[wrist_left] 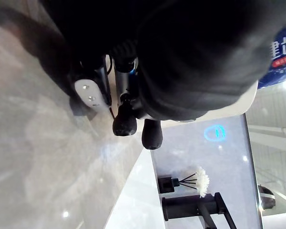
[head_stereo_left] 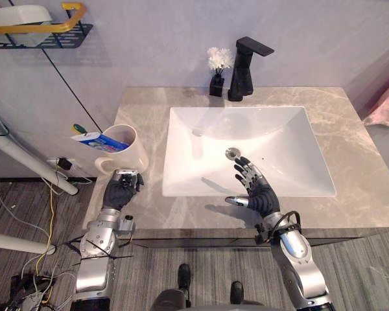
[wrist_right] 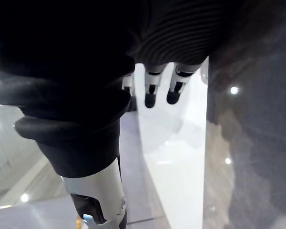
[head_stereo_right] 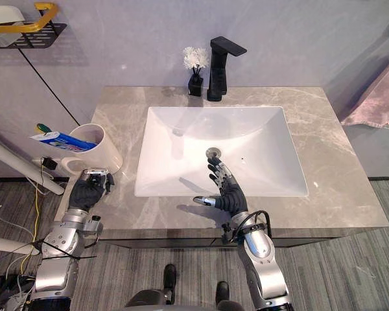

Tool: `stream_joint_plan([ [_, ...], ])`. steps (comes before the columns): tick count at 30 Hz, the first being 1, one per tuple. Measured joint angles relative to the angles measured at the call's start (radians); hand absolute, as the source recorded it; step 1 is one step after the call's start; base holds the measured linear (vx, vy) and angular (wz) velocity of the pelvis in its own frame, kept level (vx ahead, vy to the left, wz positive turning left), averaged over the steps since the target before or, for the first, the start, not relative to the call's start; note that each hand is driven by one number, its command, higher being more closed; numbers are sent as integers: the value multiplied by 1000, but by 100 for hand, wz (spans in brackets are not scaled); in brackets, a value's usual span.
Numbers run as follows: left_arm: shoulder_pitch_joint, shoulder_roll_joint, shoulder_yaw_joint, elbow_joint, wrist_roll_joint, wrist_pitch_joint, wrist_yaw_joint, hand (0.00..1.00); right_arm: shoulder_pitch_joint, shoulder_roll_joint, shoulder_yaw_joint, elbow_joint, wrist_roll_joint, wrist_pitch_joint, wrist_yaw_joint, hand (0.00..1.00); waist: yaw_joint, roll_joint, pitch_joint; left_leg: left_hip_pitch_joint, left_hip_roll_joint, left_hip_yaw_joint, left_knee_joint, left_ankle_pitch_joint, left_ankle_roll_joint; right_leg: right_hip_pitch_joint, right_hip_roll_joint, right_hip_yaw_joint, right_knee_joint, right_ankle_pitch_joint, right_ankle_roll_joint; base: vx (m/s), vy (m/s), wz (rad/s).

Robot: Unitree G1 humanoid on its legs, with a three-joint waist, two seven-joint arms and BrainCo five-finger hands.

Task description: Organize washtable

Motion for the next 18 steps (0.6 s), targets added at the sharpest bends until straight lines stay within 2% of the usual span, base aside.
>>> stream_joint_plan([
  [18,-66,41,-4,42,28,10,5,100,0,0,10,-6,3,-3,1,0,0,0,0,-7,5,13,0,3,-2,-7,3,-2,-4,22,-7,2,2,-2],
])
